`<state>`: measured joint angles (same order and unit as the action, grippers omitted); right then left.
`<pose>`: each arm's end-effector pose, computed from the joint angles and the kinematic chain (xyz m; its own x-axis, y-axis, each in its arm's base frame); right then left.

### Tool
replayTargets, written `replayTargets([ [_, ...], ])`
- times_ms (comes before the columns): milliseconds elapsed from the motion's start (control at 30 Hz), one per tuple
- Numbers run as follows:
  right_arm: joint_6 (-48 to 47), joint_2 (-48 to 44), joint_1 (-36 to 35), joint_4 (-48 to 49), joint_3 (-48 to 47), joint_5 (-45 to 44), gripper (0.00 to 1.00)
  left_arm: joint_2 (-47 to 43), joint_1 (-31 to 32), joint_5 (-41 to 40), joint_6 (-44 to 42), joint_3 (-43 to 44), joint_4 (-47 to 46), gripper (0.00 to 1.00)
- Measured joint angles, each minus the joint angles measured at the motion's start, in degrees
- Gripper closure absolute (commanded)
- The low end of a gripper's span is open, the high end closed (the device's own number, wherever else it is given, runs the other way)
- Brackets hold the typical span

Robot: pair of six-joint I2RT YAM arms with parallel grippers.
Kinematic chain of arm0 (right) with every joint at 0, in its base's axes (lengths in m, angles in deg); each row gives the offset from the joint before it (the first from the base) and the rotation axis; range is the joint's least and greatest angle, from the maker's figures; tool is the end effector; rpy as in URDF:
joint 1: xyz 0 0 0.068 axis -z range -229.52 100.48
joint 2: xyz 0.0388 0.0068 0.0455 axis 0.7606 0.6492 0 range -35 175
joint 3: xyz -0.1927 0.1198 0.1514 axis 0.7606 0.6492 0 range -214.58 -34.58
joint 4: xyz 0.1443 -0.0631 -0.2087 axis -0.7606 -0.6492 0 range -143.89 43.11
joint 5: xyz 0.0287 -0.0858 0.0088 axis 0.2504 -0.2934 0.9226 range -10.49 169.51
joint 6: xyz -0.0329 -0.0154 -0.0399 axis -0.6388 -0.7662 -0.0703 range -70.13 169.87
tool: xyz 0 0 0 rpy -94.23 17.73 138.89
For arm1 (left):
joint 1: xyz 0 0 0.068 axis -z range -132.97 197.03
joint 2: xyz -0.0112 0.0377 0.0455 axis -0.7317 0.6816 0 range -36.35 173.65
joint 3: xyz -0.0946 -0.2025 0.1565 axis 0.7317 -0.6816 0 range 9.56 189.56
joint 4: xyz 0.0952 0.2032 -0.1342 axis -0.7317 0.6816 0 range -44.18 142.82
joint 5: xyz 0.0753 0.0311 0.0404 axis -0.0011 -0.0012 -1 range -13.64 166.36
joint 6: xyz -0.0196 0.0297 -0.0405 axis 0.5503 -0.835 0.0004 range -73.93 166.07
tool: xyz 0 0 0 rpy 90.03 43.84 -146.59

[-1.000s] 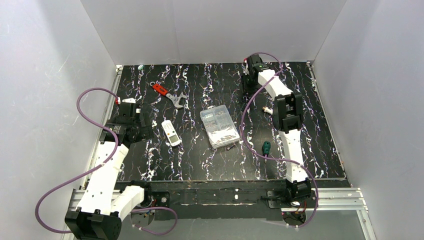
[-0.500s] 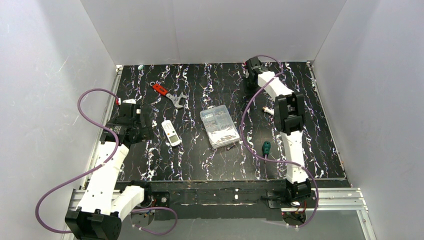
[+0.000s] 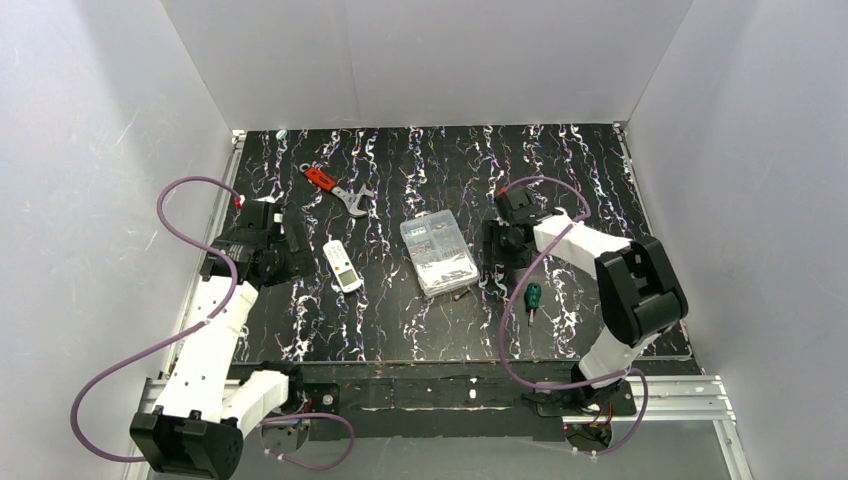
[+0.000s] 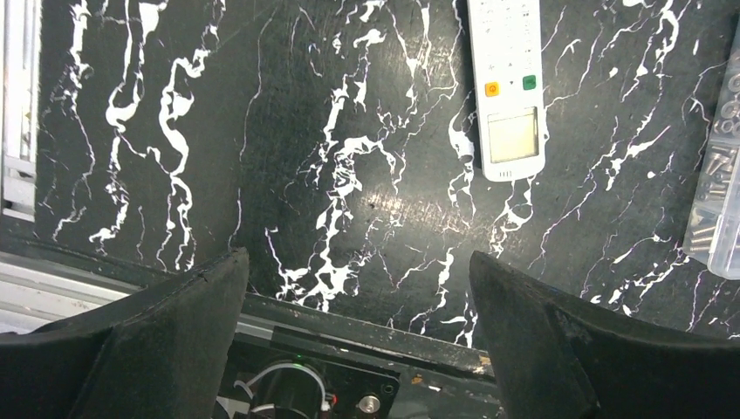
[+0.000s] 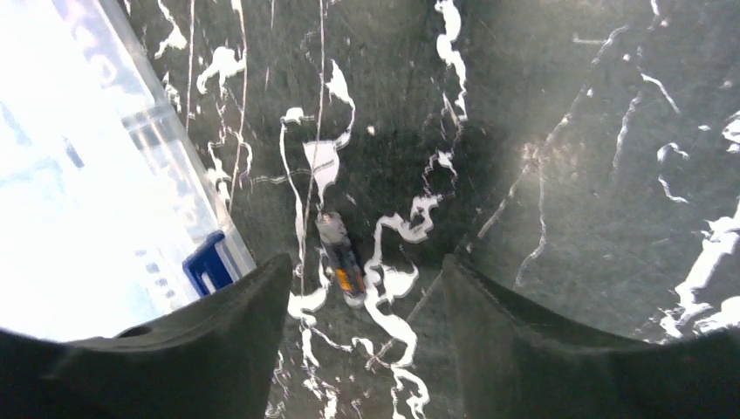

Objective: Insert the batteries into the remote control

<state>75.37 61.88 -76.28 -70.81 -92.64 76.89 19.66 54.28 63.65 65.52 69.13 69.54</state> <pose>0.2956 0.1473 0.1712 -0.9020 0.0267 -0.4309 -0.0475 0.9859 0.1605 0.2145 -0.0194 0.3701 -0.2952 -0.2899 -0.9104 -0.1910 0.9515 -0.2411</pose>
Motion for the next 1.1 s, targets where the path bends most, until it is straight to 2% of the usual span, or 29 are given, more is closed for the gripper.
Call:
replayTargets([
  [133,-0.2,-4.2,-0.1,-1.8,0.7,-1.2,0.22,2.6,0.0,-0.1,2.7,0.2,1.5,0.01],
  [433,-1.2,-16.2,0.0,-2.9,0.4,0.3,0.21,10.5,0.1,0.2,10.3,0.5,3.7,0.01],
  [533,-1.7,-18.0,0.0,-2.9,0.4,1.5,0.21,12.9,2.2,0.1,13.0,0.4,2.5,0.01],
  [700,-1.3,-18.6,0.0,-3.2,0.5,3.1,0.18,21.0,11.1,-1.0,16.6,0.9,-1.2,0.01],
  [867,0.8,-21.0,0.0,-3.0,2.8,4.3,0.18,31.0,11.6,-2.6,22.1,2.5,-2.5,0.01],
  [1100,3.5,-24.2,0.0,-3.0,6.3,5.4,0.18,35.7,11.6,-2.4,27.9,2.8,-8.6,0.00],
])
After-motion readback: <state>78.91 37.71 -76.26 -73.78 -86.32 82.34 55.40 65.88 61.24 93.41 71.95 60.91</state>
